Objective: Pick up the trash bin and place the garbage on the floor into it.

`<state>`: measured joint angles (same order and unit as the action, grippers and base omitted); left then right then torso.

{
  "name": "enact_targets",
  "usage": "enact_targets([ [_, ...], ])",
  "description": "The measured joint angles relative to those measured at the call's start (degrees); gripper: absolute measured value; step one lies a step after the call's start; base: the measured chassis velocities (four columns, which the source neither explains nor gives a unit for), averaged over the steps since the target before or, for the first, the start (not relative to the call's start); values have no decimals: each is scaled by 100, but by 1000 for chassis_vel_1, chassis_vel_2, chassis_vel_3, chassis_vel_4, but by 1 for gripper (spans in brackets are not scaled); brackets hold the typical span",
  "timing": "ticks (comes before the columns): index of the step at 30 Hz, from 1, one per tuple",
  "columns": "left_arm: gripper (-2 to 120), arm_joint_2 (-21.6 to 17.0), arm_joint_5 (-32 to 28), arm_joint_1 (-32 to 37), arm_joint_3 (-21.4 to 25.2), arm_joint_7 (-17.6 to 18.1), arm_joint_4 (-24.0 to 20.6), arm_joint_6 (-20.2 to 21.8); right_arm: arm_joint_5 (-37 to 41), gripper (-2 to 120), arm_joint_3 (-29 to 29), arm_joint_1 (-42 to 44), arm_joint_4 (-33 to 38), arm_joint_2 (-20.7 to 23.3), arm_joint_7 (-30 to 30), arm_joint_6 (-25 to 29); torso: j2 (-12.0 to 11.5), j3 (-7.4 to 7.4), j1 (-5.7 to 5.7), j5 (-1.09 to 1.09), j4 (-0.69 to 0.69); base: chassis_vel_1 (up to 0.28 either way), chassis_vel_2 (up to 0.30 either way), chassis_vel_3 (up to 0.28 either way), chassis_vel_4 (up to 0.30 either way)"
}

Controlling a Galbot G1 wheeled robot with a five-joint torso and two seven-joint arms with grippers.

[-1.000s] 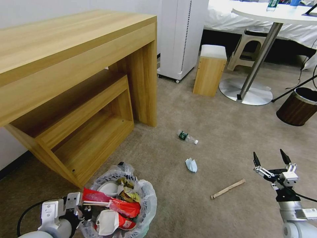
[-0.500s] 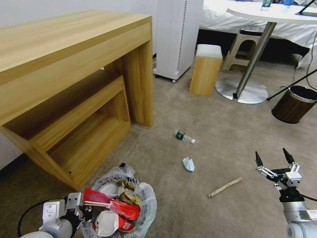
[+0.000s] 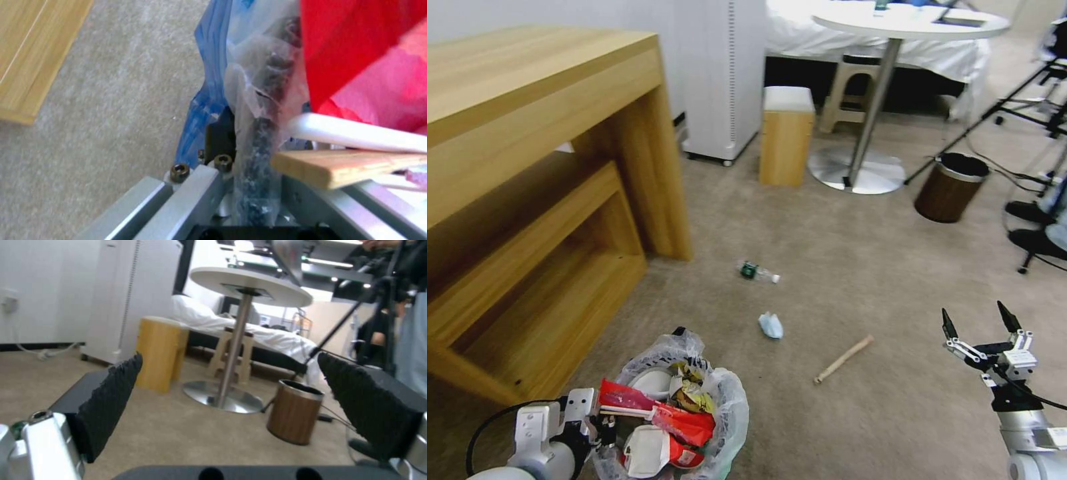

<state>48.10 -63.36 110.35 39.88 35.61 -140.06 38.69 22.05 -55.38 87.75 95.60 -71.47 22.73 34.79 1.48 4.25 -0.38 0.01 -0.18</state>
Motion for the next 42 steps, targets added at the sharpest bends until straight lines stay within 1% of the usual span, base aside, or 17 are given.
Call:
enact_targets([
  [6,0,-58,-95,-13,13,149,-22,-9,16,100,52,-12,-39,-93,59,35,0,0,0,0,7,-12,-13,-5,-8],
  [12,0,-77,-202,-34,36,276,-43,-74,-3,100,118,-4,-63,-149,156,90,0,0,0,-1,6,0,0,0,0],
  [20,0,-66,-207,-21,52,293,-38,-91,-21,100,187,5,-21,-101,199,114,0,-1,1,0,5,-16,22,21,-15],
  [33,0,-16,-186,-65,19,290,16,-105,-169,100,300,-90,-72,-63,225,120,-2,1,0,-1,5,-126,126,111,-116],
  [34,0,-8,-186,-69,14,291,23,-107,-185,100,312,-100,-92,-63,225,127,-2,1,-1,-3,5,-86,89,98,-74],
  [37,0,-5,-186,-69,16,290,26,-110,-192,100,334,-114,-128,-60,225,137,-2,1,-1,2,4,-81,77,87,-48],
  [39,0,-6,-183,-63,23,290,26,-111,-163,100,358,-116,-128,-50,235,125,-2,1,-1,-2,5,-15,18,33,-9],
  [42,0,-5,-185,-64,26,296,23,-111,-171,100,374,-129,-120,-44,282,110,-1,0,0,0,5,0,0,0,0],
])
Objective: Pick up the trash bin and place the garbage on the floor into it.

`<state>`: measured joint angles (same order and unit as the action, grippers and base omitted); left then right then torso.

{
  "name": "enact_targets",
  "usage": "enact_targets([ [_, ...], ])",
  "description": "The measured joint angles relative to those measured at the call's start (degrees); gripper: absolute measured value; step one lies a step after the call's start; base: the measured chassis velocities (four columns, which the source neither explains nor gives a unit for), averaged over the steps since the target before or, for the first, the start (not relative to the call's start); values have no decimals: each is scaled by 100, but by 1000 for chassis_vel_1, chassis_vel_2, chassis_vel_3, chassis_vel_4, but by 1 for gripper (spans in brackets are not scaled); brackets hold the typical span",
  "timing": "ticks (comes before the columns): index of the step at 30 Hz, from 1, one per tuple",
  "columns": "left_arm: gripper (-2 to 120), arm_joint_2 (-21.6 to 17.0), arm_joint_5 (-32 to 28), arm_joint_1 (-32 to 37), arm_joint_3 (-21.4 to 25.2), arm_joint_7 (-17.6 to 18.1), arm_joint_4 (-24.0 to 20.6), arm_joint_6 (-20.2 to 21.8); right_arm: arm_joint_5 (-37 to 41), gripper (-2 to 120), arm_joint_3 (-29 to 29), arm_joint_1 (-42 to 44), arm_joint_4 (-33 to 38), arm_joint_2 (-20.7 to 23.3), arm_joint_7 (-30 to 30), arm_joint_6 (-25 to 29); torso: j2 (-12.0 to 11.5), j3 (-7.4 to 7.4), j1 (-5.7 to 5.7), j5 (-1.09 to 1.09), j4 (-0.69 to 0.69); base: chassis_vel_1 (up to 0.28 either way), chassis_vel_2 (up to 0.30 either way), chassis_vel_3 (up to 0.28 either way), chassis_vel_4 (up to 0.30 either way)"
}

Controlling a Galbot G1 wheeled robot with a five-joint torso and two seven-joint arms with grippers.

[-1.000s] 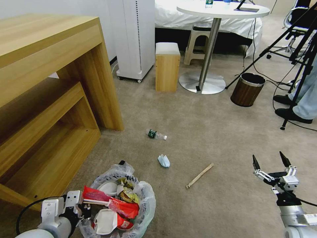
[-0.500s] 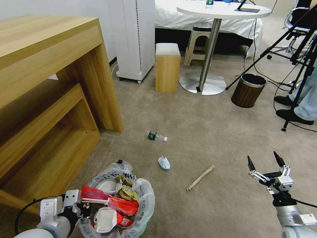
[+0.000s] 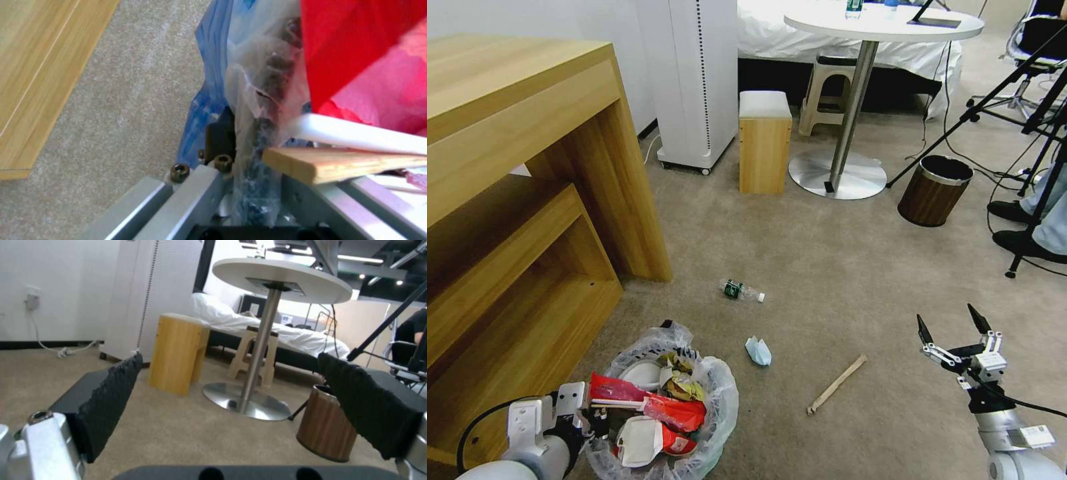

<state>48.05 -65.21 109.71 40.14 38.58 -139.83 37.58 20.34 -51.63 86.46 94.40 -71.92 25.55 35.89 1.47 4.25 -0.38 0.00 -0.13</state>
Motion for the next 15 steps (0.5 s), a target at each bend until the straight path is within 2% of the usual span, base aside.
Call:
enact_targets([
  [15,0,77,55,22,-16,4,-19,2,-96,100,27,-50,-52,30,126,-13,1,0,0,0,0,0,0,0,0],
])
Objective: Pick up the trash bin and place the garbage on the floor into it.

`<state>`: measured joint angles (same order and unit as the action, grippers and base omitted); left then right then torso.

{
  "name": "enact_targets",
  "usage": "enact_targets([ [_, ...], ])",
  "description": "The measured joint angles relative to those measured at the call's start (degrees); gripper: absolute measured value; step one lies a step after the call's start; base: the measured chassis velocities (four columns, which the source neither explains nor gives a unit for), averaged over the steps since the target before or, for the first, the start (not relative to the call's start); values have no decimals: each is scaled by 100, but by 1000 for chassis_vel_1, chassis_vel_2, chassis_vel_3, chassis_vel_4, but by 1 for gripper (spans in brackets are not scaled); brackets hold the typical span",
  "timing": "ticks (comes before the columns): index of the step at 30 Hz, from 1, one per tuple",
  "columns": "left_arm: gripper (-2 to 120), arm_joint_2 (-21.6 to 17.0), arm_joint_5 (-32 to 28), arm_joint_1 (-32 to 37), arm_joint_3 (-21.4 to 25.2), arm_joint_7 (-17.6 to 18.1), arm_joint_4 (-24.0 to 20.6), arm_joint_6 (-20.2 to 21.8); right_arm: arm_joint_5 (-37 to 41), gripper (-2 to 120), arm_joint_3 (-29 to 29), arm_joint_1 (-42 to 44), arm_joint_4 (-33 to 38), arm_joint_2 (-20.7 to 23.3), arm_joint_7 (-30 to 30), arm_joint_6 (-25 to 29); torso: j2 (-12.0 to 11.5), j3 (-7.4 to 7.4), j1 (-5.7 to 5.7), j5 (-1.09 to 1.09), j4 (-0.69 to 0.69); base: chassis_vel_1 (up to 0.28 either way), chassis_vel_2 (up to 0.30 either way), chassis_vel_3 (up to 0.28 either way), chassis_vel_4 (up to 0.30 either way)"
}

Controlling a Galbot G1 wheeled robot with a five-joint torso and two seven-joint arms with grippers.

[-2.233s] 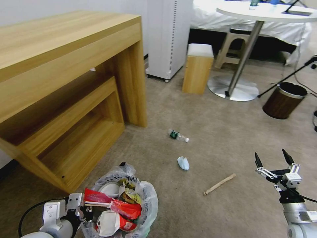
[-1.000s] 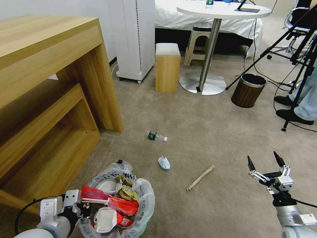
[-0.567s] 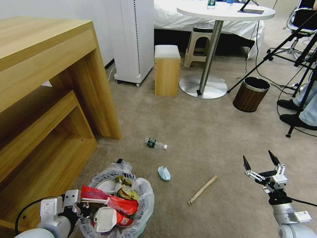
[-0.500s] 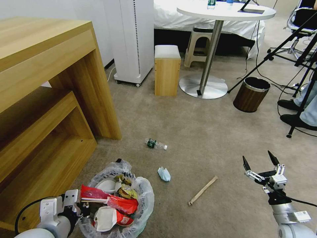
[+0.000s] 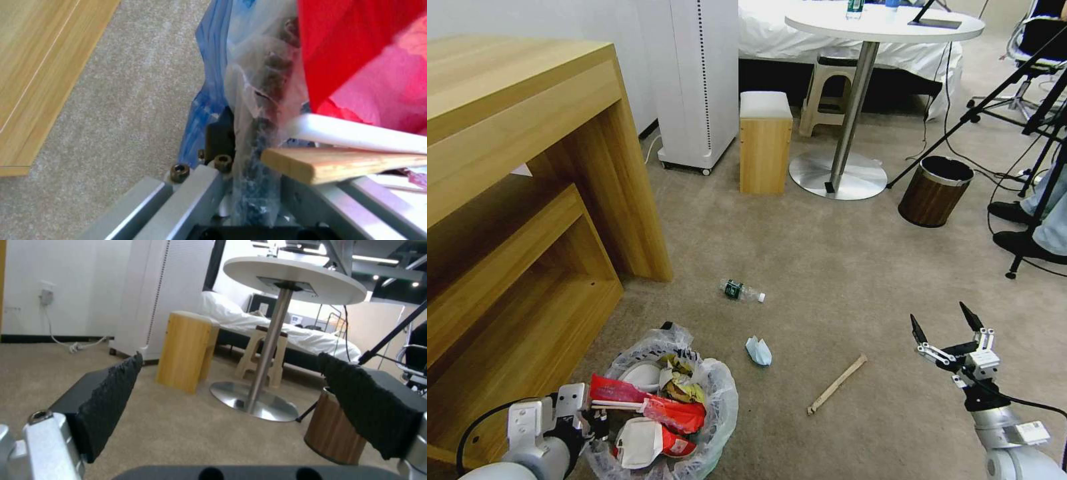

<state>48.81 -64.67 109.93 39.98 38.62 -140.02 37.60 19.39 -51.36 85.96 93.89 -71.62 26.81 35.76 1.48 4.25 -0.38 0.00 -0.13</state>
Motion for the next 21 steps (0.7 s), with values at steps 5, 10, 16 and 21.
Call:
enact_targets([
  [5,0,11,27,32,13,-1,-15,3,-6,100,8,3,-22,-1,27,11,0,0,0,0,0,0,0,0,0],
  [10,0,42,68,58,15,-4,-34,7,0,100,15,-6,-31,-2,78,16,1,0,0,0,0,0,0,0,0],
  [16,0,86,119,91,19,-11,-63,13,9,100,15,-11,-40,3,191,53,1,0,0,0,0,0,0,0,0],
  [21,0,98,122,109,48,-12,-83,13,1,100,10,-12,-48,10,202,57,1,0,0,0,0,0,0,0,0],
])
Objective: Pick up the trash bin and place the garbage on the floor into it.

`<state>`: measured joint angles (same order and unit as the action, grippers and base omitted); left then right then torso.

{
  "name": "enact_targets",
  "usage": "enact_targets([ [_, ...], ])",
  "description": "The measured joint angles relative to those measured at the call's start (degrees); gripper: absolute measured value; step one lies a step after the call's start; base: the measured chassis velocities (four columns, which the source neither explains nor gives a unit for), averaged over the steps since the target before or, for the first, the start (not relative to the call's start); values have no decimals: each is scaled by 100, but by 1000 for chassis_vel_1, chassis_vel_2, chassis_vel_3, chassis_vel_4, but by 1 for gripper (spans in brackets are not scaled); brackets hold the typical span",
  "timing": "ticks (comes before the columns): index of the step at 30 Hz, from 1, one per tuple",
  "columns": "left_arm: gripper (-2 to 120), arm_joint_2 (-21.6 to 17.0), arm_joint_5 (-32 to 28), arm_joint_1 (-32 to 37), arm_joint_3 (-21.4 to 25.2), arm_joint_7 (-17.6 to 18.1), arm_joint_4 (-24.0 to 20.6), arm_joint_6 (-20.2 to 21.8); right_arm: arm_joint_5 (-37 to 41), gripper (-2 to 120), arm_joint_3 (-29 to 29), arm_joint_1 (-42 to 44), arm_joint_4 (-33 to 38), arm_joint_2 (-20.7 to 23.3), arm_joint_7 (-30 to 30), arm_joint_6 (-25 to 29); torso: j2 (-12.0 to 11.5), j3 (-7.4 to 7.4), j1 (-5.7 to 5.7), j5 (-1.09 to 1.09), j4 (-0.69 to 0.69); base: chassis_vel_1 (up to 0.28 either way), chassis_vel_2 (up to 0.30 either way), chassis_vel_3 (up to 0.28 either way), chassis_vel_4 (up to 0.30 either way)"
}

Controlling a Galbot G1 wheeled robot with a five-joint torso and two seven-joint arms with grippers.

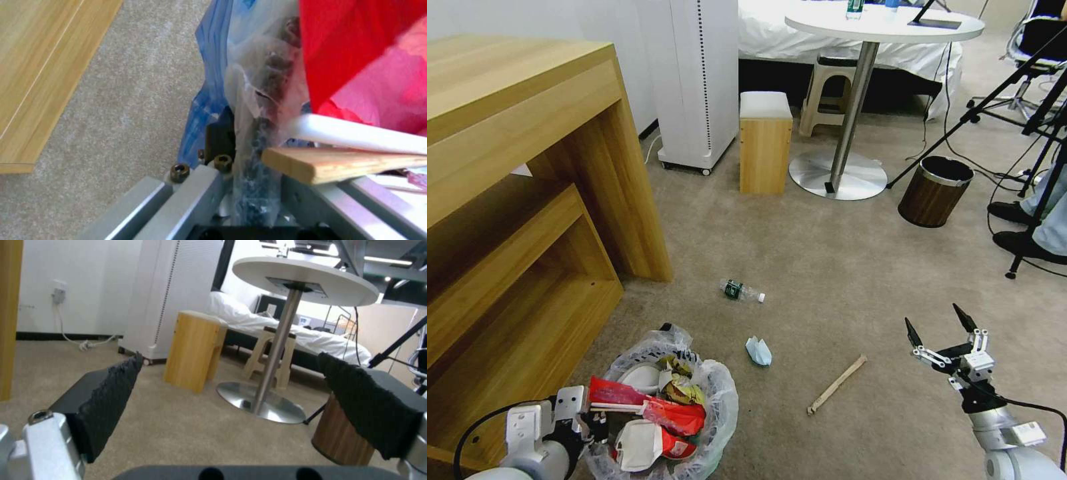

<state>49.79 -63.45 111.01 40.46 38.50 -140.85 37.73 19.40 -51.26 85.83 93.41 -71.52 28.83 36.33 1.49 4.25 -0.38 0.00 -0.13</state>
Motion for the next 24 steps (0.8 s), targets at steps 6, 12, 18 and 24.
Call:
enact_targets([
  [6,0,16,16,21,12,-1,-22,0,13,100,-8,7,5,17,4,1,0,0,0,0,0,0,0,0,0],
  [12,0,33,27,43,21,-1,-48,0,32,100,-15,-6,-34,39,12,1,0,0,0,0,0,0,0,0,0],
  [18,0,40,52,51,21,-1,-56,0,16,100,-13,-23,-72,55,25,8,0,0,0,0,0,-15,17,26,-14],
  [24,0,67,91,53,17,-2,-55,2,-7,100,1,-62,-139,57,76,19,0,0,0,0,0,-53,66,65,-63],
])
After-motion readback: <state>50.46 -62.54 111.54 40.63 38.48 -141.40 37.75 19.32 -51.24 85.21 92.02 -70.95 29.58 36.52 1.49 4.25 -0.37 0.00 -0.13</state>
